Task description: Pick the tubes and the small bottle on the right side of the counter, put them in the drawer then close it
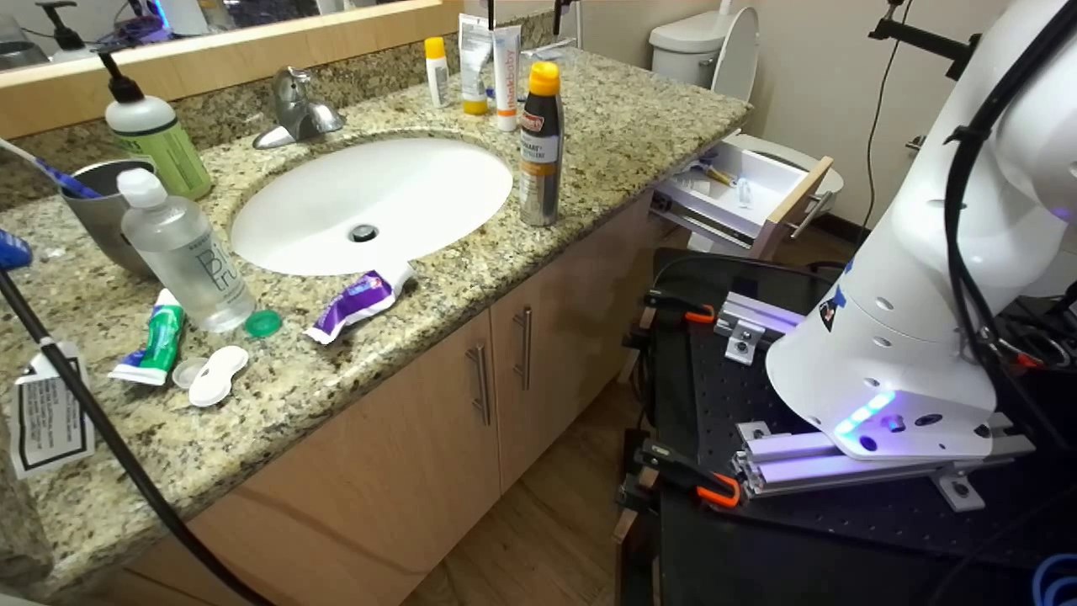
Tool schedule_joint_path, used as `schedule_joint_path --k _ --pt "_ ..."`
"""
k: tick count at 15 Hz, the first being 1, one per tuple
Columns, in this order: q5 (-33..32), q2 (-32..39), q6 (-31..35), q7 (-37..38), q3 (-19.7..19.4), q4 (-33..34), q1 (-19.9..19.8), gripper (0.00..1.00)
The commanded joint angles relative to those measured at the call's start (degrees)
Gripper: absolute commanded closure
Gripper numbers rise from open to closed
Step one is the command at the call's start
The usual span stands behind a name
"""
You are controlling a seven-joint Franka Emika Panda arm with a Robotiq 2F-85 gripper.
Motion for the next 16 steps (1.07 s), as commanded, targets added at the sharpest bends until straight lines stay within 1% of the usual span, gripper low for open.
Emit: schedule_joint_path --k 1,4,7,8,11,16 --pt "5.67 2.57 0.29 2.73 -0.98 2.35 -1.40 0.00" --pt "9.00 3.92 1.67 5.59 -2.54 3.53 -2.51 0.00" --pt "9.04 5.64 3.42 8.58 -3.63 4.28 -3.08 0.00" --pt "7.77 3.60 2.04 7.12 -3.44 3.13 -2.74 0.00" --pt "7.81 4.69 2.39 8.24 -3.73 3.64 -2.89 0.00" --pt "13.93 7.83 0.24 10.26 -2.91 7.30 -3.06 0.00"
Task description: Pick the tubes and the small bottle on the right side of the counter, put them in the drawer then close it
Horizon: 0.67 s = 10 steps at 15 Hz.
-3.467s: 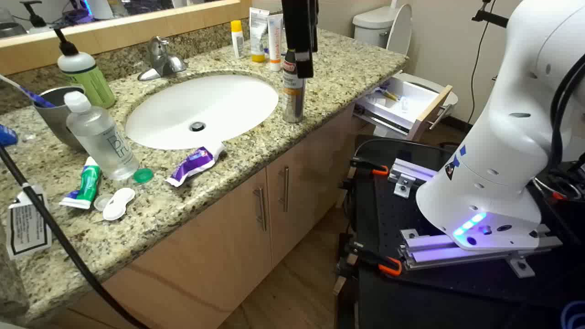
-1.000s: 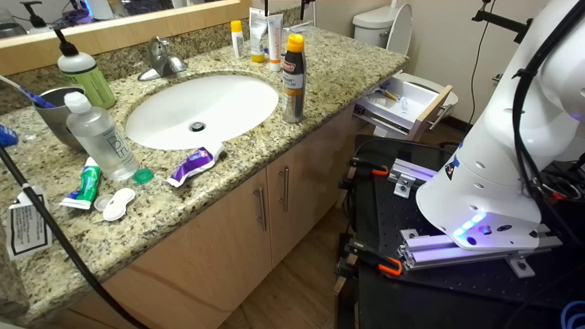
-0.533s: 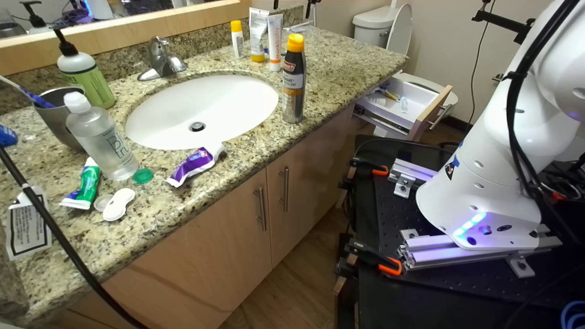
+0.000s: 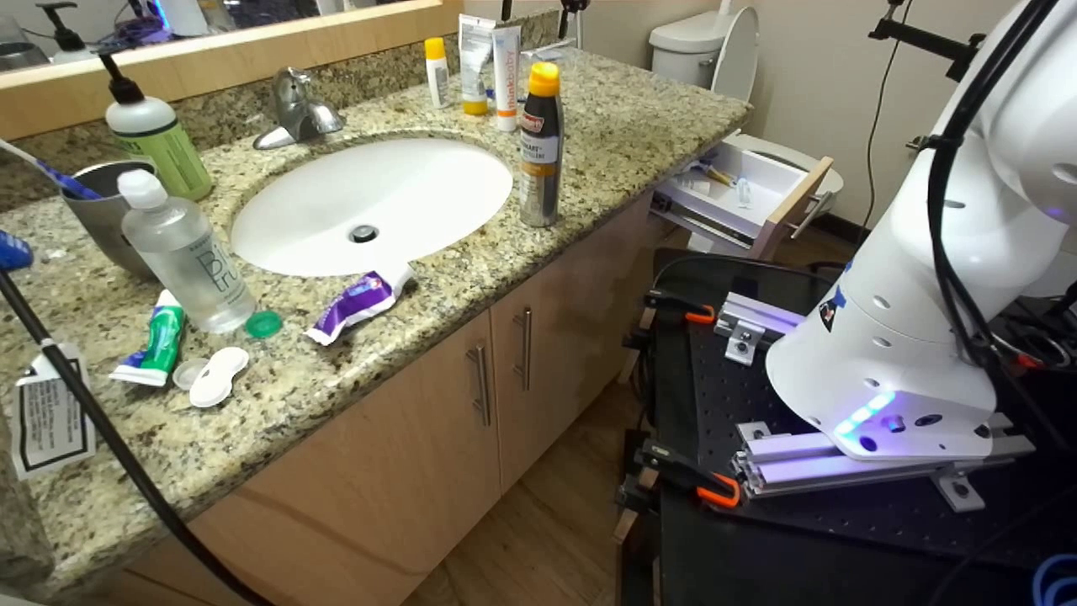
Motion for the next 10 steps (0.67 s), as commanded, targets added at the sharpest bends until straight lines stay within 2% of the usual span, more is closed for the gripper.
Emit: schedule_joint_path --k 1,7,10 --pt "4.07 3.35 -2.00 1.72 0.76 3.78 -0.19 0.00" --pt "3.40 3.94 -0.86 2.83 0.77 3.30 0.36 0.00" --pt "0.10 6.36 1.61 6.51 0.41 3.46 1.43 0.00"
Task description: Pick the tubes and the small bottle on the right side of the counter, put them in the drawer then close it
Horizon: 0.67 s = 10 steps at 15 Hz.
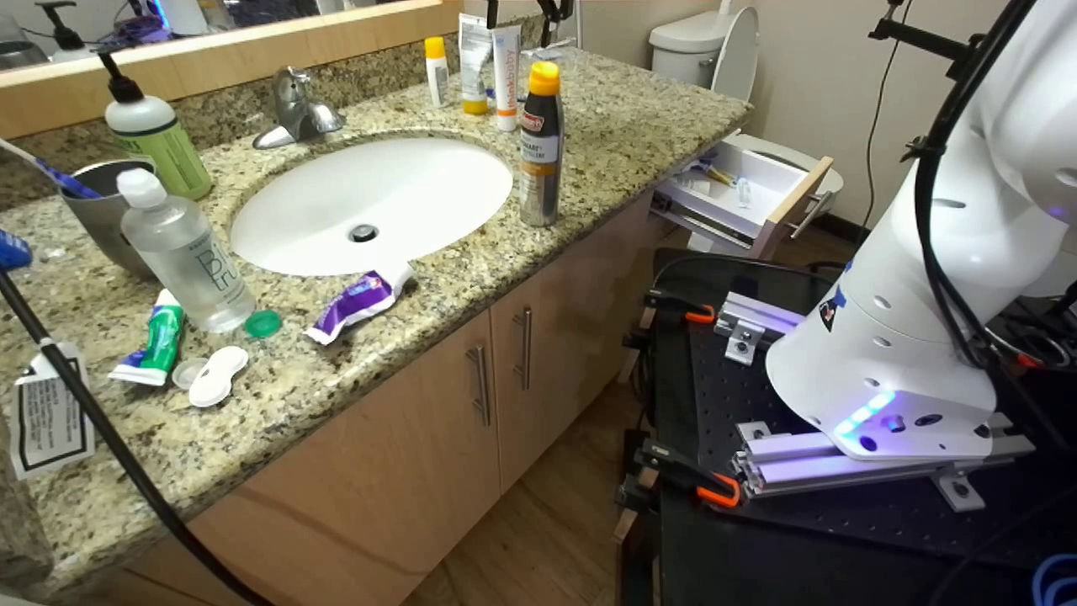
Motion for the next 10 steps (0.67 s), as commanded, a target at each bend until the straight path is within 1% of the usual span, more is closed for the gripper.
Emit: schedule_joint_path --k 1,2,3,5,6,7,8,10 --pt "-3.71 3.01 2.40 4.49 -0.34 0.59 1.15 0.00" --pt "-4.95 3.71 2.18 5.26 -0.33 0.70 1.36 0.00" --pt "-3.15 1.76 0.66 3.19 0.01 0.33 0.48 0.00" --pt "-4.24 3.03 1.24 4.35 0.01 0.33 0.97 0.00" --pt "-3.58 3.18 1.39 3.67 0.22 0.45 0.80 0.25" --pt "-3.32 2.97 1.03 3.54 0.22 0.46 0.72 0.26" --pt "-3.28 2.88 0.96 3.45 0.20 0.58 0.70 0.32" --pt "-3.34 2.73 1.08 3.29 0.17 0.59 0.65 0.47"
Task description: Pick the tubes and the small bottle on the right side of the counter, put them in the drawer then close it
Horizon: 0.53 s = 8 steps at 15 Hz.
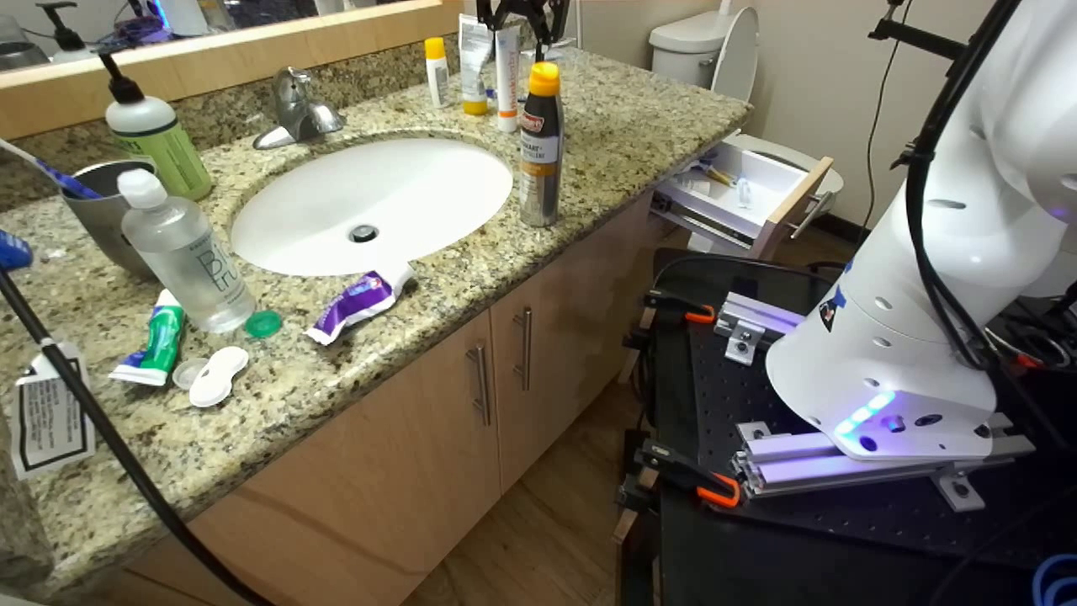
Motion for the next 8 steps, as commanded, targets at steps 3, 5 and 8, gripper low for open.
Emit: schedule_joint_path --k 3,5,8 --pt "0.50 -0.17 -0.46 -1.19 0.06 0.53 -0.48 0.68" --pt "0.52 -0.23 -0.55 -1.28 0.05 0.47 -0.51 0.83" --pt "0.56 -0.53 -0.93 -1.62 -0.04 0.51 -0.66 0.98"
